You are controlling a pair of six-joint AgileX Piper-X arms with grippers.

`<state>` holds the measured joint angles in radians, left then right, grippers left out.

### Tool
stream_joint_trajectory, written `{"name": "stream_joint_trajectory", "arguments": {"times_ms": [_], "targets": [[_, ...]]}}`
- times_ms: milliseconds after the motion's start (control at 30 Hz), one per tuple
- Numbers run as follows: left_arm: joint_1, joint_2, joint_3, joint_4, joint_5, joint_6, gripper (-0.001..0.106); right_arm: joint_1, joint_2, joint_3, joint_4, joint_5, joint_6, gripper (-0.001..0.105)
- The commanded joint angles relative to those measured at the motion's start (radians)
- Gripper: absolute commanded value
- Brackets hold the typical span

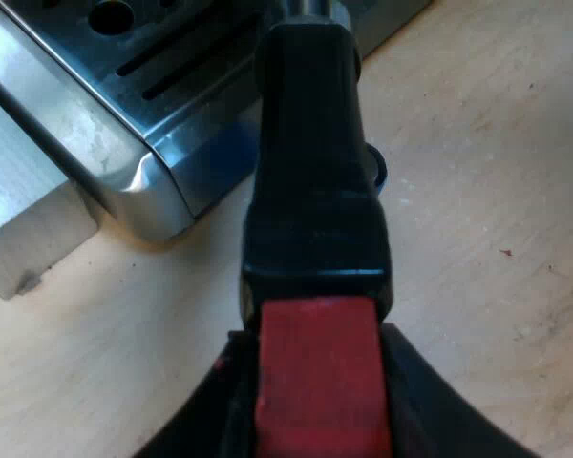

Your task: Put the handle in the coffee machine

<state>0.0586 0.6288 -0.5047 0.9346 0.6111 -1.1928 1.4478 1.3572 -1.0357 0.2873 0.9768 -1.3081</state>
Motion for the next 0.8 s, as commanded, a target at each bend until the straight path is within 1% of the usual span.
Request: {"name": "stream_joint_trajectory", "arguments": {"times_ms": [33,133,267,400,433,500,533,600,767,800], "targets": [[0.003,-0.015,-0.017,-0.066,0.021,0.007,0.0,0.001,0.004,-0.004,-0.021,0.009,-0.014,0.089],[0.027,-0.015,-0.017,-0.09,0.016,0.007,0.0,0.001,0.04,-0.001,-0.037,0.007,-0.014,0.089],[0.081,0.002,-0.017,-0.095,0.048,0.017,0.0,0.001,0.04,-0.001,-0.04,0.007,-0.014,0.089],[0.125,0.044,-0.017,-0.098,0.075,0.073,0.0,0.001,0.04,-0.001,-0.04,0.007,-0.014,0.089],[0.125,0.044,-0.017,-0.098,0.075,0.073,0.0,0.001,0.04,-0.001,-0.04,0.007,-0.014,0.089],[0.147,0.064,-0.017,-0.098,0.081,0.099,0.0,0.001,0.04,-0.001,-0.04,0.007,-0.014,0.089],[0.164,0.079,-0.017,-0.098,0.09,0.123,0.0,0.001,0.04,-0.001,-0.04,0.007,-0.014,0.089],[0.179,0.086,-0.017,-0.098,0.108,0.139,0.0,0.001,0.04,-0.001,-0.04,0.007,-0.014,0.089],[0.189,0.089,-0.019,-0.095,0.162,0.241,0.0,0.001,0.04,-0.001,-0.04,0.007,-0.011,0.089],[0.189,0.099,-0.024,-0.093,0.174,0.261,0.0,0.001,0.04,-0.001,-0.042,-0.011,-0.009,0.089]]}}
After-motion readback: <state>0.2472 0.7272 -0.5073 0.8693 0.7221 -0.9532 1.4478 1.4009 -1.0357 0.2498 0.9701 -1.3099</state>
